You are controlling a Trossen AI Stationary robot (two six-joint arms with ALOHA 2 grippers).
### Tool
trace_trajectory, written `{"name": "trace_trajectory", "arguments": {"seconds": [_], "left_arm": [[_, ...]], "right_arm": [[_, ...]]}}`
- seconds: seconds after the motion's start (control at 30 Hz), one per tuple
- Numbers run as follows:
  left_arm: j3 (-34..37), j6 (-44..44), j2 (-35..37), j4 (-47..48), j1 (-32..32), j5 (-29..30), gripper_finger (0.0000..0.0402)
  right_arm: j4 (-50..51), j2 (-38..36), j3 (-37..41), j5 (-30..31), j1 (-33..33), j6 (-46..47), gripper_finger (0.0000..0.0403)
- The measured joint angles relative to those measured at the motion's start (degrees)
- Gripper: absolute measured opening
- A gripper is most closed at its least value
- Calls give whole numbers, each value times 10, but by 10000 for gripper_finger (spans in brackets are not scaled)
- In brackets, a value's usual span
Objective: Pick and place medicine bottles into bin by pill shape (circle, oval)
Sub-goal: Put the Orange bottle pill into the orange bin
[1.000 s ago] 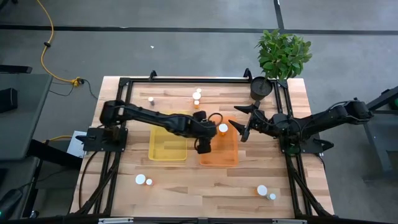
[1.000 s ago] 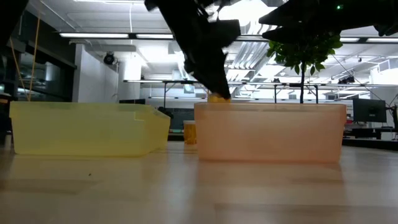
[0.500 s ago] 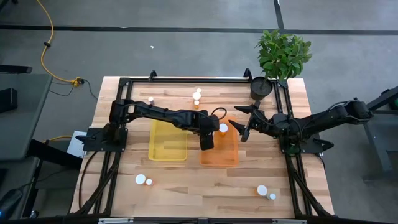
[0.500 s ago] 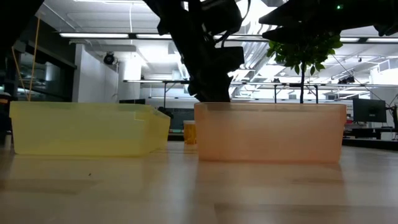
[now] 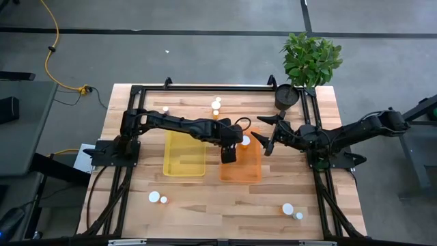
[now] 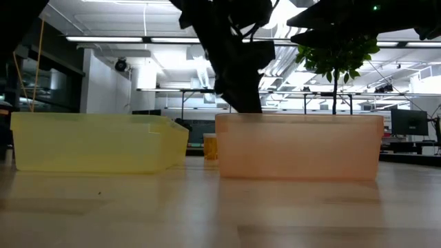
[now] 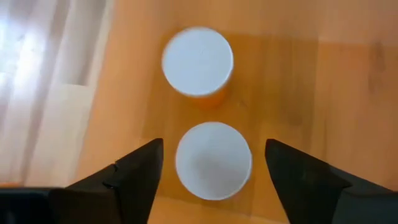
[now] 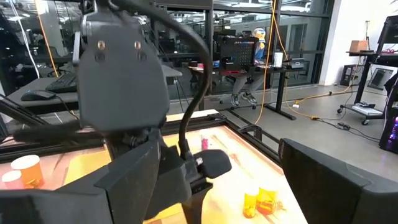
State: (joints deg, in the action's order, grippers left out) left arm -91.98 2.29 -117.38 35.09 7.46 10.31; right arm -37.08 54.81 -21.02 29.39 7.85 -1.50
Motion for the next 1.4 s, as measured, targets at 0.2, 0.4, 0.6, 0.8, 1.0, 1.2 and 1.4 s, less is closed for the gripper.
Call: {"name": "trace_trajectory", "arguments": {"seconds": [0.2, 0.4, 0.6, 0.8, 1.0, 1.2, 1.4], "left_arm": [[-57, -6, 1, 95, 0, 52, 290], [-21, 10, 82, 138, -9, 113, 286], [155, 31, 267, -18, -55, 160, 286], [387, 35, 487, -252, -110, 191, 286], [593, 8, 656, -474, -143, 215, 286], [714, -37, 741, -615, -146, 223, 286], [732, -79, 762, -632, -146, 224, 286]], "right_arm": [[0, 0, 0, 0, 0, 0, 320], [11, 0, 0, 0, 0, 0, 320], [13, 0, 0, -1, 0, 0, 320], [13, 0, 0, -1, 0, 0, 320], [8, 0, 0, -2, 0, 0, 320], [8, 0, 0, -3, 0, 0, 320], [8, 0, 0, -3, 0, 0, 320]]}}
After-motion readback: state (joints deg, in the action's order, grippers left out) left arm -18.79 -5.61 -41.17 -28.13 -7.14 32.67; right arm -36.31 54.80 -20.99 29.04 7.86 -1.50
